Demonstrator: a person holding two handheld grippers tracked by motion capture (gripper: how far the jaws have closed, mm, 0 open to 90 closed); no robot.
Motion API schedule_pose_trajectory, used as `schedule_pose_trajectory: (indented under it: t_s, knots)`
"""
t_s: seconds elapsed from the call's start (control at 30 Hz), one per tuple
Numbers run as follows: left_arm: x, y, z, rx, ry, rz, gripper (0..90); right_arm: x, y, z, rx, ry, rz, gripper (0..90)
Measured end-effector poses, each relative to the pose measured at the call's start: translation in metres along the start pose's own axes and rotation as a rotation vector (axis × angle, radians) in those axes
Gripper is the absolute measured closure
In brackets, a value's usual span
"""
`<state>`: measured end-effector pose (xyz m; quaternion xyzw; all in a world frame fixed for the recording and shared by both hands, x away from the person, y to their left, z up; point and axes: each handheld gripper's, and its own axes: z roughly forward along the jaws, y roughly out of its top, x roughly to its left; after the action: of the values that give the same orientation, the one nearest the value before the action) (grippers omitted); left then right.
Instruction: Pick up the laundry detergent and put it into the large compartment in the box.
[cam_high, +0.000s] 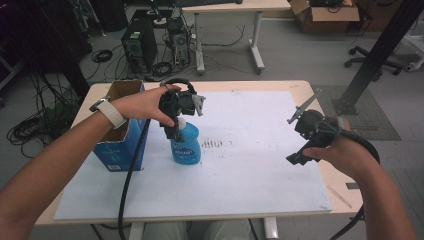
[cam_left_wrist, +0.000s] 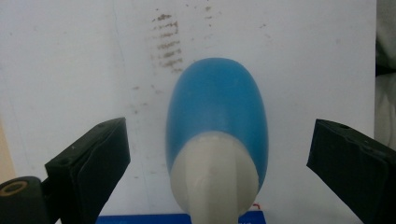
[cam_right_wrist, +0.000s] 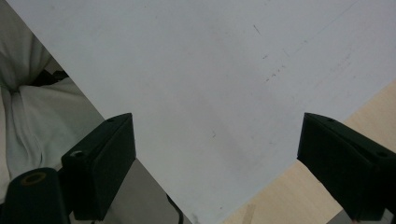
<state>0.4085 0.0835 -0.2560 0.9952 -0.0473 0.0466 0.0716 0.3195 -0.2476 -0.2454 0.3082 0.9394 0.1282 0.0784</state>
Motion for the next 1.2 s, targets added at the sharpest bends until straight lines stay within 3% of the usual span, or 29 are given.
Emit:
schedule_pose_trajectory:
  t_s: [0.63,1.2]
  knots:
    - [0.000,0.000,0.020,0.010,-0.025,-0.010,6.3,0.000,0.000,0.003,-0.001,0.004,-0.001,11.4]
    - [0.002,-0.001,0.024,0.005,-0.024,-0.001,16.4,-0.001,-0.003,0.005,0.006,0.004,0.006,11.5]
